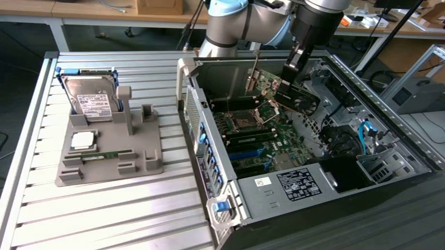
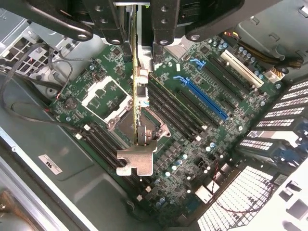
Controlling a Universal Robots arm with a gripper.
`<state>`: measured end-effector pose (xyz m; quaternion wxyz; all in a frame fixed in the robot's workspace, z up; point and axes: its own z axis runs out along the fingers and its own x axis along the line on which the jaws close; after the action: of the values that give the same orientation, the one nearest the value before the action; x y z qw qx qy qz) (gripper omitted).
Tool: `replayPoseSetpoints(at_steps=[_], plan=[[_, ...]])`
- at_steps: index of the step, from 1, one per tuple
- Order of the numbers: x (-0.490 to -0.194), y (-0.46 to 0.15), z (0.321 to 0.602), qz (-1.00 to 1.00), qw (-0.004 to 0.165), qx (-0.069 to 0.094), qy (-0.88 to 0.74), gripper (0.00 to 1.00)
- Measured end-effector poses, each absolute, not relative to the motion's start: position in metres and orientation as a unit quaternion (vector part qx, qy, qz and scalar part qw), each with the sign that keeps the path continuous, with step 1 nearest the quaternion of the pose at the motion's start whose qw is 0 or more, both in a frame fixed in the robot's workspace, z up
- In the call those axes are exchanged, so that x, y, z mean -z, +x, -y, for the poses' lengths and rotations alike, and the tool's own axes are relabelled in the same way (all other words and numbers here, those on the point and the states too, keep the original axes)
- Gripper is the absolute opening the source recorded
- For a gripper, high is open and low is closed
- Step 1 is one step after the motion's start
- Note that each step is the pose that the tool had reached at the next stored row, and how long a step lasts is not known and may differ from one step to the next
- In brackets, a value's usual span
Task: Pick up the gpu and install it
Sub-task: 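Insert the gpu into the slot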
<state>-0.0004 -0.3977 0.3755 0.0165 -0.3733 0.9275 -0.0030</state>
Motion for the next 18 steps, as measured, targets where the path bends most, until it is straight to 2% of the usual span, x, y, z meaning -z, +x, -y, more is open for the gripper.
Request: replayPoseSetpoints(at_steps=[18], plan=[[-0.3753,-0.0004,0.3977,-0.920,0.017,0.003,-0.391,0.27]])
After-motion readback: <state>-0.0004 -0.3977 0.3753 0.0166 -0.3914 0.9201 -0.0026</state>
